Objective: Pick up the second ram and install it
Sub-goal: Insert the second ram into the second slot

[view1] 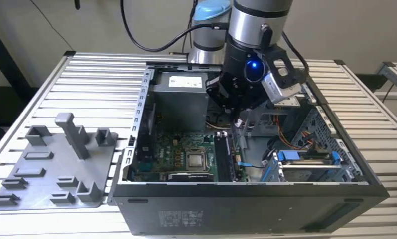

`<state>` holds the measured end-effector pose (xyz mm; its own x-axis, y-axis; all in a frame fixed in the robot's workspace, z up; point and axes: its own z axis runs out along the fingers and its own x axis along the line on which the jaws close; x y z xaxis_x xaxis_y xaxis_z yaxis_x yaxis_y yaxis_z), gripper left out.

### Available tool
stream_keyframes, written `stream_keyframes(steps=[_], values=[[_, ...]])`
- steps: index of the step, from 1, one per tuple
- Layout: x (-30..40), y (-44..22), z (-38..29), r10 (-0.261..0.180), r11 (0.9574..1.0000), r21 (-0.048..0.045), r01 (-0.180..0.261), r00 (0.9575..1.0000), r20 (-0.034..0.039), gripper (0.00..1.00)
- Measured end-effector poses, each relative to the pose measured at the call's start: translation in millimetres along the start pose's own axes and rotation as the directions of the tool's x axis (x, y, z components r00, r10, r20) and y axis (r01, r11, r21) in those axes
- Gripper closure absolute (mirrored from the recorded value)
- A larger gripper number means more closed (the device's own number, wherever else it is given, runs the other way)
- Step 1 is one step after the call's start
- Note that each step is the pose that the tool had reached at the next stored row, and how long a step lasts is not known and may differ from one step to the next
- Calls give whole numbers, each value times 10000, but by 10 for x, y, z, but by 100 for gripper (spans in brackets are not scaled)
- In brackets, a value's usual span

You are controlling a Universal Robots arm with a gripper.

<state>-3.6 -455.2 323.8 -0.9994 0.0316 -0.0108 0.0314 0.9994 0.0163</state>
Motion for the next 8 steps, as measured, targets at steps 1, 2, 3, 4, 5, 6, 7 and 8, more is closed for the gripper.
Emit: stream_keyframes(steps=[1, 2, 3, 4, 5, 6, 7, 8], values=[[0, -4, 18, -13, 10000, 3, 13, 10000, -6, 86], [1, -5, 36, -18, 10000, 1, 18, 10000, -5, 86], [0, -6, 54, -28, 10000, 1, 28, 10000, -6, 86], [0, -8, 73, -38, 10000, 0, 38, 10000, -8, 86], [1, -9, 90, -48, 10000, 1, 48, 10000, -10, 86], [1, -9, 109, -56, 10000, 1, 56, 10000, -11, 86], [1, -9, 127, -57, 10000, 1, 57, 10000, -12, 86], [1, -9, 145, -59, 10000, 2, 59, 10000, -12, 86]])
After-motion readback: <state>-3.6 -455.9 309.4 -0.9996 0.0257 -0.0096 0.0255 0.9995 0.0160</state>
